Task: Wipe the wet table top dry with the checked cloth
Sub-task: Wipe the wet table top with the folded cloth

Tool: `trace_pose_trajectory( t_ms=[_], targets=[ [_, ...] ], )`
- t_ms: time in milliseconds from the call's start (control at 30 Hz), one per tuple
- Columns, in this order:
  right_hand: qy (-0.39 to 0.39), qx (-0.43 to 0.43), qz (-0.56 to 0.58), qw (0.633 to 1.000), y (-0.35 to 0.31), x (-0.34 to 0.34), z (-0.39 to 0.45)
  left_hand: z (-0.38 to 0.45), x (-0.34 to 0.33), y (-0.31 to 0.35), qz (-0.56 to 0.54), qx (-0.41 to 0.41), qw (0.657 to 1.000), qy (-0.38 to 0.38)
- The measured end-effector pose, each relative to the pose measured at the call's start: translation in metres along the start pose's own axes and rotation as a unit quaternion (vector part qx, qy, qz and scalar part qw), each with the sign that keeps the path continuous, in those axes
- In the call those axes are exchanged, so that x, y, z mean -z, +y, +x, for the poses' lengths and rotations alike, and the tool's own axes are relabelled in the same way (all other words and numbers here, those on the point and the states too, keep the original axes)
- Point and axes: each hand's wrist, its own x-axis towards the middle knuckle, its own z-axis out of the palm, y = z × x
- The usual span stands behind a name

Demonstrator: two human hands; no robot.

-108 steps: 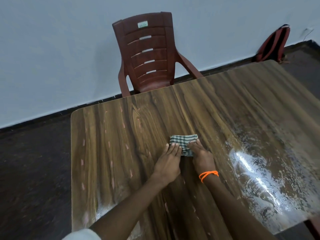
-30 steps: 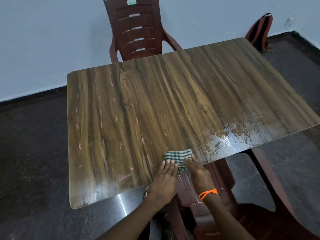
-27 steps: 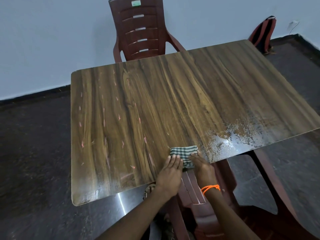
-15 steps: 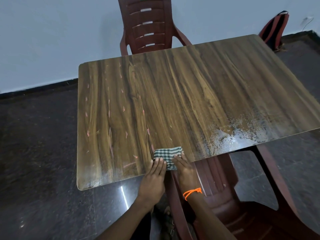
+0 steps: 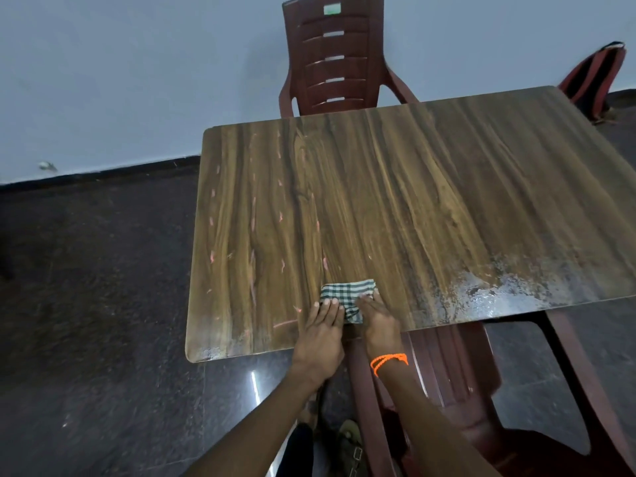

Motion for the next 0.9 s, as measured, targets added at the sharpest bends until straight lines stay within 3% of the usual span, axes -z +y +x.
trace_pose_trajectory(
  t_ms=[233, 467, 600, 733, 900],
  targets=[
    [-0.03, 0.053, -0.016, 0.998, 0.0, -0.005, -0.039, -0.042, -0.027, 0.001, -0.002, -0.014, 1.0, -0.024],
    [0.008, 0.002, -0.024, 1.0, 0.016, 0.01, -0.009, -0.004, -0.003, 0.01, 0.012, -0.041, 0.999, -0.005],
    [-0.007, -0.018, -0.012, 1.0, -0.004, -0.005, 0.02, 0.017, 0.01, -0.012, 0.03, 0.006, 1.0, -0.004],
    [-0.023, 0.019, -0.014, 0.999, -0.029, -0.019, 0.017, 0.001, 0.016, -0.026, 0.004, 0.039, 0.999, -0.01],
    [-0.032, 0.048, -0.018, 0.998, -0.023, -0.02, -0.017, -0.031, -0.016, -0.025, 0.001, 0.031, 0.998, -0.055]
  ],
)
